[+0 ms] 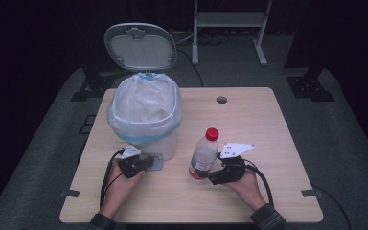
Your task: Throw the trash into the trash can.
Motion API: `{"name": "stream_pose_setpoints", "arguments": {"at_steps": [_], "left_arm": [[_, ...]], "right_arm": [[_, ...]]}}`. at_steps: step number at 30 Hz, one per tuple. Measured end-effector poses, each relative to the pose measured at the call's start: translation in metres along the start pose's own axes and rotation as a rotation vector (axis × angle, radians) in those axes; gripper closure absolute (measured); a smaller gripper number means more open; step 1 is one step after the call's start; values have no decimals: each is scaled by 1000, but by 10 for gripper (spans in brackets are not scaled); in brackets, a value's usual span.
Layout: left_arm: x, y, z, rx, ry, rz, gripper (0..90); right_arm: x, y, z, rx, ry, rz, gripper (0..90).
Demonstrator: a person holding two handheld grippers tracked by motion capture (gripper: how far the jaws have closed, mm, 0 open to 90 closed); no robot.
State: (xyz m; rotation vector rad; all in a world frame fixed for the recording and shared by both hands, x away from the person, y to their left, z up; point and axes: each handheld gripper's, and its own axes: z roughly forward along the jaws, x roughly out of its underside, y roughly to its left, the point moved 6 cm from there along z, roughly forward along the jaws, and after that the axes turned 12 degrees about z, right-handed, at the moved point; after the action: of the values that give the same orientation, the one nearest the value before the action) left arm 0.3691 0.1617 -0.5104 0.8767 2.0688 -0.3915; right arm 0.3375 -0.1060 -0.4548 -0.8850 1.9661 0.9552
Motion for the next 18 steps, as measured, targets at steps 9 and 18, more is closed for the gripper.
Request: {"name": "stream_pose_setpoints", "arguments": {"at_steps": [9,18], "left_arm": [[0,0,0,0,-1,-2,892],[0,0,0,-4,-1,-1,892]], "right_arm": [[-16,-3,-15,-24,-40,12,297],[-31,-7,-29,-33,-95,23,297]]}}
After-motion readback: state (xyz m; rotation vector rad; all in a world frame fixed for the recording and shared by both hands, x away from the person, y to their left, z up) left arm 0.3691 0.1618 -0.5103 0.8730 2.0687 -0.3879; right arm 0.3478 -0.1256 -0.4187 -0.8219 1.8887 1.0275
